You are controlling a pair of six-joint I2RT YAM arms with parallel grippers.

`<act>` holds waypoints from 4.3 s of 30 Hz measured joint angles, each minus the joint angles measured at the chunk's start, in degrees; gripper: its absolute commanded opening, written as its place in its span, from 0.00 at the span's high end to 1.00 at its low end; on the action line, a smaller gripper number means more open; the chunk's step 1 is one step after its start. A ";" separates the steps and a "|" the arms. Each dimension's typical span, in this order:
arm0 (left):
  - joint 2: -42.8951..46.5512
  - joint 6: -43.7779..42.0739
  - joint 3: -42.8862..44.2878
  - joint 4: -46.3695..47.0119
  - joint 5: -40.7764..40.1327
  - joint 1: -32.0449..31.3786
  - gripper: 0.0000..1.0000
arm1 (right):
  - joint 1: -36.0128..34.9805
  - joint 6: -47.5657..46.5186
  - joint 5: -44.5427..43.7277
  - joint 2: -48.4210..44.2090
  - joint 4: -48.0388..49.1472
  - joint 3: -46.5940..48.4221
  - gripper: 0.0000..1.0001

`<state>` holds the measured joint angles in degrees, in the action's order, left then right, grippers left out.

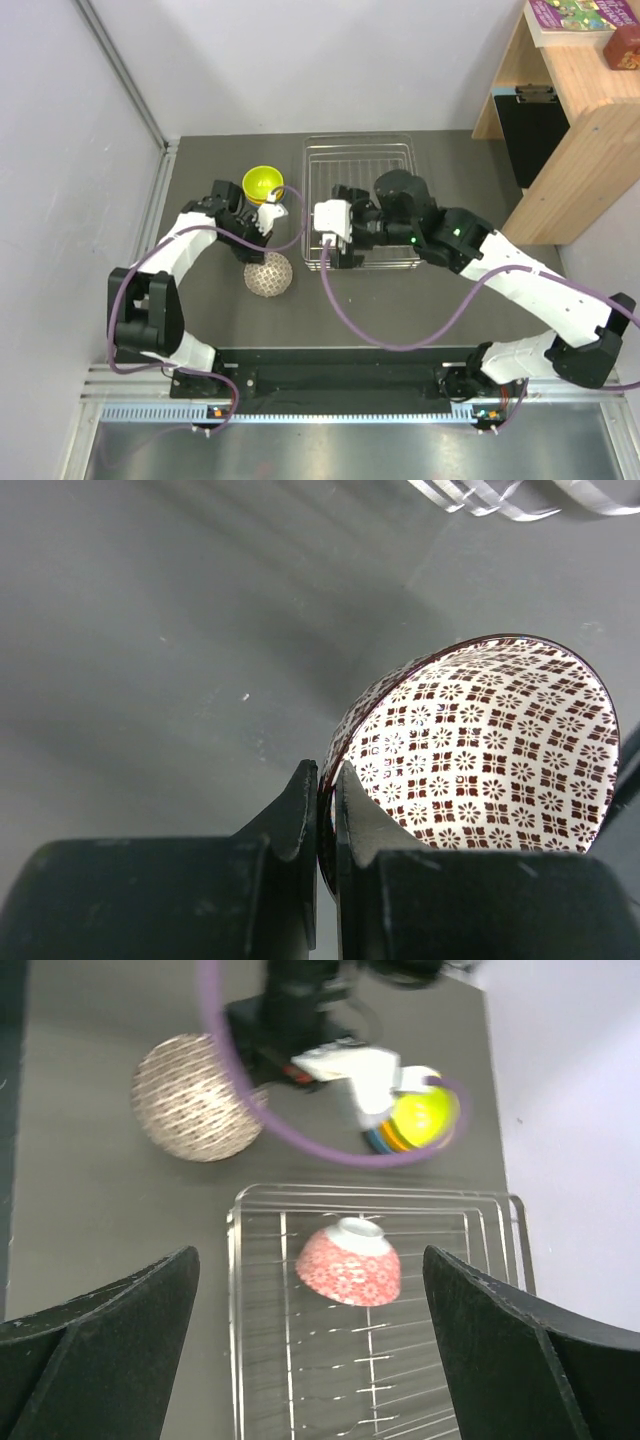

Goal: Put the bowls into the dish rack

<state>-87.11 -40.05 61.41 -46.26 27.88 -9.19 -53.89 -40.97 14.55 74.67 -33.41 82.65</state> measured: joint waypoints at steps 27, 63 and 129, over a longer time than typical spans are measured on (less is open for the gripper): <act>6.05 -2.14 16.90 -19.89 17.51 -0.31 1.00 | -19.10 -7.96 -13.27 16.81 -4.44 2.16 0.25; 12.39 9.75 12.92 -8.02 15.93 -1.18 0.01 | -23.32 -9.38 -20.11 25.49 -5.03 2.08 1.00; 20.70 31.15 -7.58 25.75 -12.28 14.69 0.01 | 41.48 99.67 40.92 14.14 79.25 -33.18 1.00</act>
<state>-66.41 -8.91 53.82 -20.51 15.59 5.50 -12.40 58.70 55.46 88.82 45.84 49.47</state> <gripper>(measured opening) 0.991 0.064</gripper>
